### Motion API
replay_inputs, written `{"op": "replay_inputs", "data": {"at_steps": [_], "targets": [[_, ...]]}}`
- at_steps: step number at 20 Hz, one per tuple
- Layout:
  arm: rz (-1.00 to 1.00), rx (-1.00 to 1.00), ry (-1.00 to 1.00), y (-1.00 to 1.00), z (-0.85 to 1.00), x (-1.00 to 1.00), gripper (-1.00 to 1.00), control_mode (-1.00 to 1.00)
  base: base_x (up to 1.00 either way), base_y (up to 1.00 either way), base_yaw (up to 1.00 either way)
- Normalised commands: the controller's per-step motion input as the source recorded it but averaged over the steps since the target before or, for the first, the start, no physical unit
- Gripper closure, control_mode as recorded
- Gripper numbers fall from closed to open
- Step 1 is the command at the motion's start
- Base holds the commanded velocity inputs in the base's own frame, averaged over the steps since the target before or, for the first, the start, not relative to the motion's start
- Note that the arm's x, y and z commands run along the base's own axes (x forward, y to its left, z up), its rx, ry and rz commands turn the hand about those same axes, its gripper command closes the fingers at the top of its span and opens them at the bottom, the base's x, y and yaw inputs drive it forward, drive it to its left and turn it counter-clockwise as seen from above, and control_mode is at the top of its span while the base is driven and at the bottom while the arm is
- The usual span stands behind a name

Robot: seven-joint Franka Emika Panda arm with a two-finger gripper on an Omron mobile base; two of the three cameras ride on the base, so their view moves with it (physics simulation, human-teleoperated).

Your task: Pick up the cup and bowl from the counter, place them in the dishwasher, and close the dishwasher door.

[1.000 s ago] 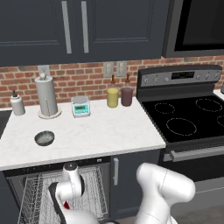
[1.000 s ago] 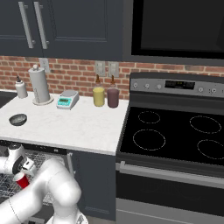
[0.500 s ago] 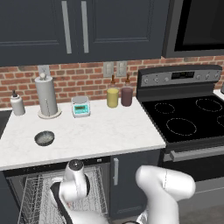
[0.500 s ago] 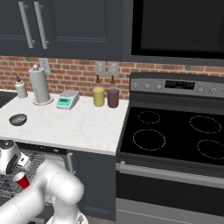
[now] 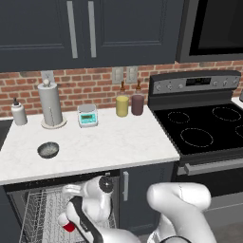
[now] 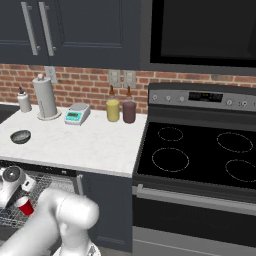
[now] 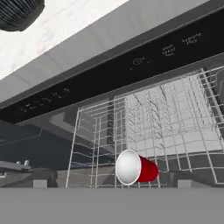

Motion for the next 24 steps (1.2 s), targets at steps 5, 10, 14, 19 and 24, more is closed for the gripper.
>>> {"op": "replay_inputs", "data": {"at_steps": [5,10,14,19,24], "targets": [[0.00,0.35,-0.22,-0.37,0.67,-0.05,-1.00,-1.00,0.00,0.00,0.00],[0.00,0.20,-0.08,-0.11,0.99,0.00,-1.00,-1.00,0.00,0.00,0.00],[0.00,0.03,0.00,0.01,1.00,0.00,-1.00,-1.00,0.00,0.00,0.00],[0.00,0.00,0.03,0.02,1.00,0.00,-1.00,-1.00,0.00,0.00,0.00],[0.00,0.00,0.20,0.00,0.83,0.11,-1.00,-1.00,0.00,0.00,0.00]]}}
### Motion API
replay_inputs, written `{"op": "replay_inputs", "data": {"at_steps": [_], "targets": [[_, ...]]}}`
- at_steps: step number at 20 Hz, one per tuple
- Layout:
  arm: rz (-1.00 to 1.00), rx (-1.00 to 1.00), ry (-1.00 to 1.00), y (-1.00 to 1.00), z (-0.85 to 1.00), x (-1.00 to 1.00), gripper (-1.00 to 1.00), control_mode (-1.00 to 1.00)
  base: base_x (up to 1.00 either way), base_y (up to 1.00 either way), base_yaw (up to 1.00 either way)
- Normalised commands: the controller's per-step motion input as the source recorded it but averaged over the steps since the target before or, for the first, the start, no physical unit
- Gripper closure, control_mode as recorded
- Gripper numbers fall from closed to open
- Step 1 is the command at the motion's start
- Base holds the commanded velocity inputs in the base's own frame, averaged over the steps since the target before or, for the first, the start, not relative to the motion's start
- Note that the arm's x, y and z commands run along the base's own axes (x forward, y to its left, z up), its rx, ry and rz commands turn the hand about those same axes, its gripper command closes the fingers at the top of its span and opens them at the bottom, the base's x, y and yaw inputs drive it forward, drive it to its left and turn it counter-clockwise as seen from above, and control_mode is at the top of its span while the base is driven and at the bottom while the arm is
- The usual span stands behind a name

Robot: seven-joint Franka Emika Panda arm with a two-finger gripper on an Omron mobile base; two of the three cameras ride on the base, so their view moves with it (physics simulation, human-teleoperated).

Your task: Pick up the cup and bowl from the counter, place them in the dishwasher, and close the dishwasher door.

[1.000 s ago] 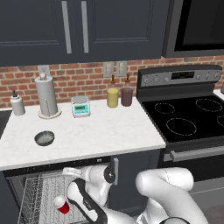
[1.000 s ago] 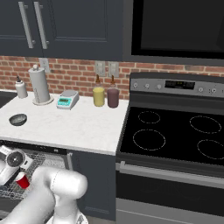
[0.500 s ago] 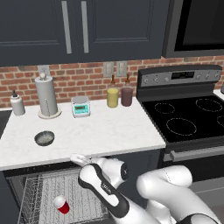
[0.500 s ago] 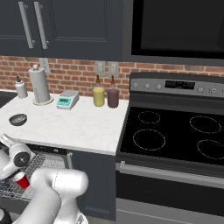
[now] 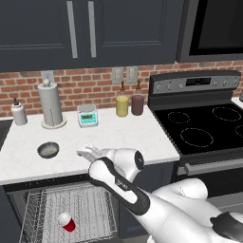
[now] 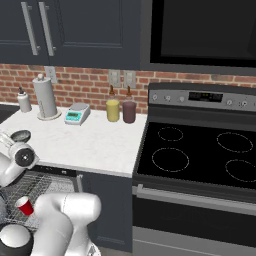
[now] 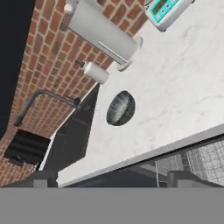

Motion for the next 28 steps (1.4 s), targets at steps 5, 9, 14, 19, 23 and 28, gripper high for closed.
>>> {"op": "replay_inputs", "data": {"at_steps": [5,9,14,19,23,28], "targets": [[0.04,-0.08,0.54,0.00,0.58,0.50,-1.00,-1.00,0.00,0.00,0.00],[0.02,-0.19,0.80,0.00,0.04,0.95,-1.00,-1.00,0.00,0.00,0.00],[0.00,-0.25,0.86,0.06,-0.01,1.00,-1.00,-1.00,0.00,0.00,0.00],[0.00,-0.08,0.42,0.03,-0.21,0.51,-1.00,-1.00,0.00,0.00,0.00],[0.00,0.00,0.06,0.00,-0.88,0.03,-1.00,-1.00,0.00,0.00,0.00],[0.00,0.00,0.00,0.00,-0.72,0.00,-1.00,-1.00,0.00,0.00,0.00]]}}
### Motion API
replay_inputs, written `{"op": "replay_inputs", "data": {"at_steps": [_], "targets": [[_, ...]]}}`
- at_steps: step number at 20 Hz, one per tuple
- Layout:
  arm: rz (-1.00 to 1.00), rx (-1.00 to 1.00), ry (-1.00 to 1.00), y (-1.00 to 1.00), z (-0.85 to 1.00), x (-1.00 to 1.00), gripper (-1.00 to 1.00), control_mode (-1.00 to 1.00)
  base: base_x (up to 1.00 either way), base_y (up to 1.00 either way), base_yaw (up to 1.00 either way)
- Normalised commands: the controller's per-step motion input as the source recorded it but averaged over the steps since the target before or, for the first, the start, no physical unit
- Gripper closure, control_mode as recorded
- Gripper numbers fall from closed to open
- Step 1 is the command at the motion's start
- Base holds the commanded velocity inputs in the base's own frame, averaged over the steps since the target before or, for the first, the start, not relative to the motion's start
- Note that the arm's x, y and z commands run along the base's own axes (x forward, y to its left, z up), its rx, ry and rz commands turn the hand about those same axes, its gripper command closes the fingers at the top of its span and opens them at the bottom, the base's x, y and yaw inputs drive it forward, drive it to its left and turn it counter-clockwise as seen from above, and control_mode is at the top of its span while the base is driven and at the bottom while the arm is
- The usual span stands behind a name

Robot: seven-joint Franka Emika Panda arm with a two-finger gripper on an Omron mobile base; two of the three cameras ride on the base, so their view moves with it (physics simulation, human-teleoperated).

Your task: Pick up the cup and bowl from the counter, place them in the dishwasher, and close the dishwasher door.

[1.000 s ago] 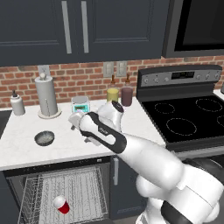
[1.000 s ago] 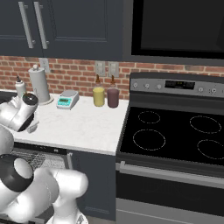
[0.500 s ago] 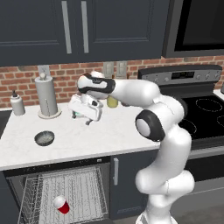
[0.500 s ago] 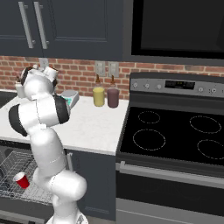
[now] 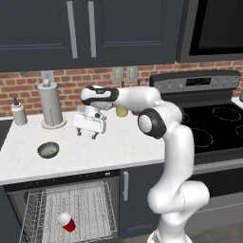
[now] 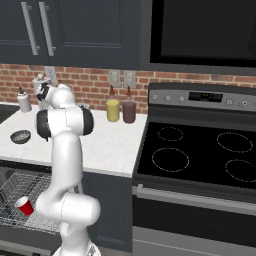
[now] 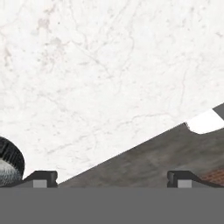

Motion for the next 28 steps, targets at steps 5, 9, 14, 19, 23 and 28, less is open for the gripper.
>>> {"op": "replay_inputs", "data": {"at_steps": [5,9,14,19,23,28], "targets": [[0.04,0.00,0.00,0.08,-0.13,0.00,-1.00,-1.00,0.00,0.00,0.00],[0.13,0.00,-0.15,0.18,-0.32,-0.11,-1.00,-1.00,0.00,0.00,0.00],[0.20,0.00,-0.16,0.18,-0.41,-0.07,-1.00,-1.00,0.00,0.00,0.00],[0.25,0.00,-0.12,0.23,-0.16,-0.02,-1.00,-1.00,0.00,0.00,0.00],[0.27,0.03,-0.10,0.27,0.00,0.00,-1.00,-1.00,0.00,0.00,0.00],[0.22,0.02,-0.06,0.17,0.08,-0.01,-1.00,-1.00,0.00,0.00,0.00]]}}
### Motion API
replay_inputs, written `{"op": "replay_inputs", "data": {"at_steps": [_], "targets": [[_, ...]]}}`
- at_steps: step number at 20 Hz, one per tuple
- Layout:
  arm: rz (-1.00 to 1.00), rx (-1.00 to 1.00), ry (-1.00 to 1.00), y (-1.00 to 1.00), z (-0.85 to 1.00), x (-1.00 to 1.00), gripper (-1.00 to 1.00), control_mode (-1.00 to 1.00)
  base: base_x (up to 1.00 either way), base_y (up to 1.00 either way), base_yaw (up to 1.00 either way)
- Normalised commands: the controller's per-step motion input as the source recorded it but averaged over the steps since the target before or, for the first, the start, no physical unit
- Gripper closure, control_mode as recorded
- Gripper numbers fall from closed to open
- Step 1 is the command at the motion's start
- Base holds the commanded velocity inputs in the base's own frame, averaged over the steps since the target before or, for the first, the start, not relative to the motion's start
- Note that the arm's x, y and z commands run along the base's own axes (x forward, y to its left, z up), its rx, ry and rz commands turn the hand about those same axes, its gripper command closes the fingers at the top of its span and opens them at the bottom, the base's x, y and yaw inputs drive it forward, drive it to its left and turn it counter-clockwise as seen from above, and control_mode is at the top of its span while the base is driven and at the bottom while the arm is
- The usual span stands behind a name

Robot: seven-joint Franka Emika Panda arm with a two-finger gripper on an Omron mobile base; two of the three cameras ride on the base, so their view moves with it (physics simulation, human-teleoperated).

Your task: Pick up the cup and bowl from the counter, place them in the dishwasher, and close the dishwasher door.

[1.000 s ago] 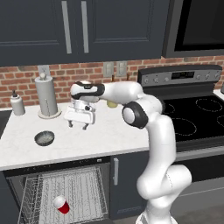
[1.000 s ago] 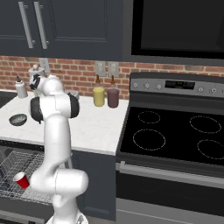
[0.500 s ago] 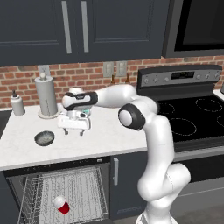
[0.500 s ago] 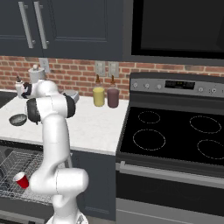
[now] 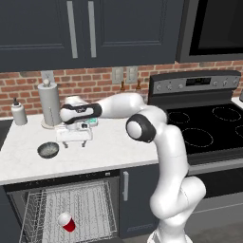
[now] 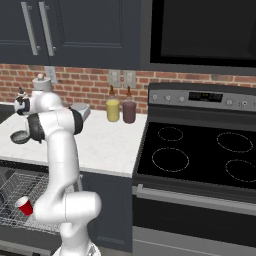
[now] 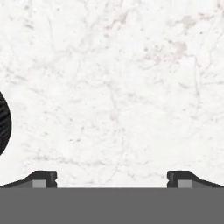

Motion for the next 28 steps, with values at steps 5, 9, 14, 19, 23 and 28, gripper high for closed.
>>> {"op": "replay_inputs", "data": {"at_steps": [5,9,14,19,23,28], "targets": [[0.11,0.00,0.00,0.34,0.06,0.00,-1.00,-1.00,0.00,0.00,0.00],[0.13,0.00,-0.01,0.45,0.00,0.00,-1.00,-1.00,0.00,0.00,0.00],[0.12,0.00,-0.02,0.36,0.00,0.02,-1.00,-1.00,0.00,0.00,0.00],[0.09,0.00,-0.04,0.29,0.00,0.18,-1.00,-1.00,0.00,0.00,0.00],[0.06,0.00,-0.04,0.20,0.00,0.35,-1.00,-1.00,0.00,0.00,0.00],[0.02,0.00,-0.01,0.02,-0.09,0.25,-1.00,-1.00,0.00,0.00,0.00]]}}
